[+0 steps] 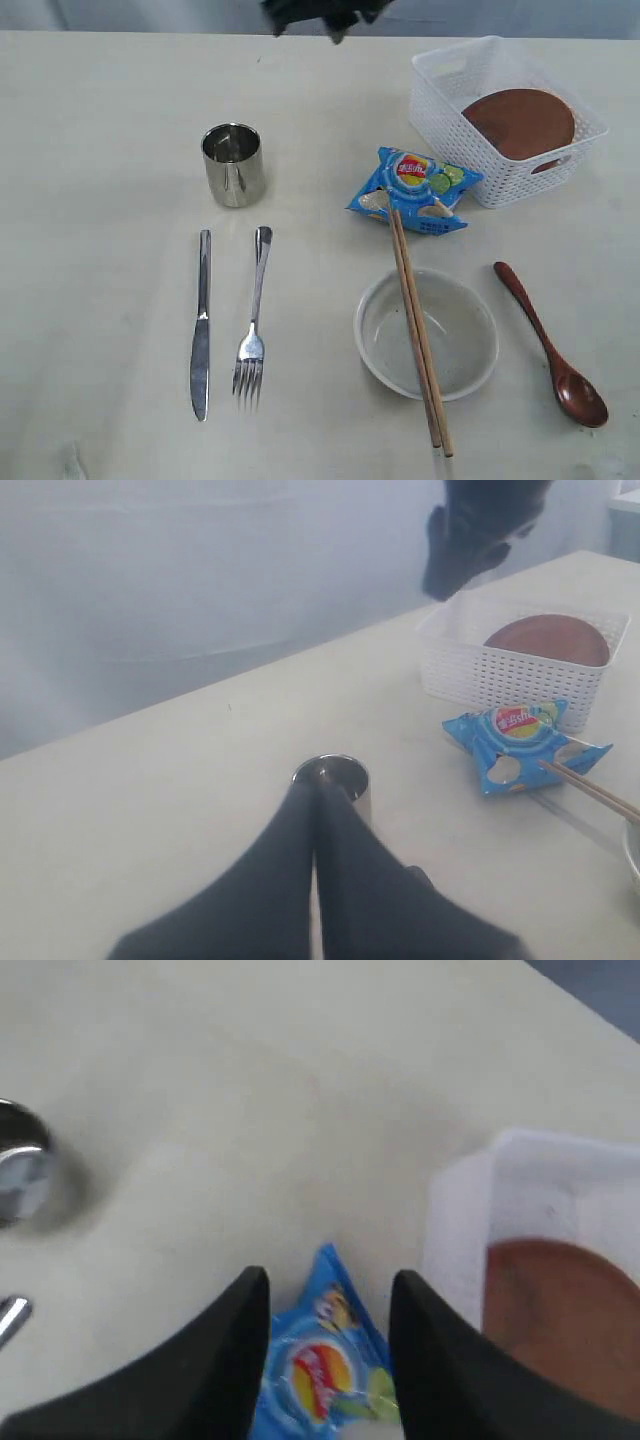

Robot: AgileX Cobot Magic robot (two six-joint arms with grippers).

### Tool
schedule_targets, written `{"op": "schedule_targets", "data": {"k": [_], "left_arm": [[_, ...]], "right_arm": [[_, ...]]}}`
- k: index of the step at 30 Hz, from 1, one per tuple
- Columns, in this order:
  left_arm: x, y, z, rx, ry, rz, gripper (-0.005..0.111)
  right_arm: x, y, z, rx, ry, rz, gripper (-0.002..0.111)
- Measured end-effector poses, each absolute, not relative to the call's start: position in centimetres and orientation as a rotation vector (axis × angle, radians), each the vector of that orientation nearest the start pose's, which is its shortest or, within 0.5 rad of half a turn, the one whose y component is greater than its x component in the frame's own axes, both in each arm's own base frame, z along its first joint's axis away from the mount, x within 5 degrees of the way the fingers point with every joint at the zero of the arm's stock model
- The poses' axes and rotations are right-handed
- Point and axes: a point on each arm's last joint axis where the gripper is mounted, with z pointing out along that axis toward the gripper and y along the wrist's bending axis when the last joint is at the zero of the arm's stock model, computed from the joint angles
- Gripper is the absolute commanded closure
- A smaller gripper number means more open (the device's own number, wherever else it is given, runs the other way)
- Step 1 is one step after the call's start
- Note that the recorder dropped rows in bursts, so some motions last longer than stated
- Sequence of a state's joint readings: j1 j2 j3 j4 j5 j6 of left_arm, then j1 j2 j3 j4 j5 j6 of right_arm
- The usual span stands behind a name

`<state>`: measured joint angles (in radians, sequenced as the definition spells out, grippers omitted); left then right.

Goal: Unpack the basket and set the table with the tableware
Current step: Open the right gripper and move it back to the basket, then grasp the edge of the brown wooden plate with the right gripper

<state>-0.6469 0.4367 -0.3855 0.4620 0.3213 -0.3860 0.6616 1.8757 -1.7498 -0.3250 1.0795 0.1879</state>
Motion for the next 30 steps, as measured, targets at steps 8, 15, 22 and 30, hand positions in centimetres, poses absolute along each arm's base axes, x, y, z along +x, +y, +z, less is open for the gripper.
{"op": "schedule_targets", "data": {"k": [8, 15, 22, 30], "left_arm": [[8.5, -4.8, 28.6, 0.535, 1.751, -0.289, 0.107], [8.5, -4.8, 28.6, 0.535, 1.751, -0.289, 0.107], [8.5, -4.8, 28.6, 0.532, 1.753, -0.292, 0.107], [8.5, -4.8, 28.6, 0.532, 1.753, -0.291, 0.107]], "right_arm": [[34.4, 9.1, 30.4, -0.205, 2.642, -0.219, 0.07], [33.7, 2.4, 28.3, 0.147, 2.749, -0.189, 0.07], [34.8, 1.2, 26.7, 0.246, 2.736, -0.155, 0.067], [36.7, 1.4, 23.0, 0.262, 2.788, -0.144, 0.052]]}}
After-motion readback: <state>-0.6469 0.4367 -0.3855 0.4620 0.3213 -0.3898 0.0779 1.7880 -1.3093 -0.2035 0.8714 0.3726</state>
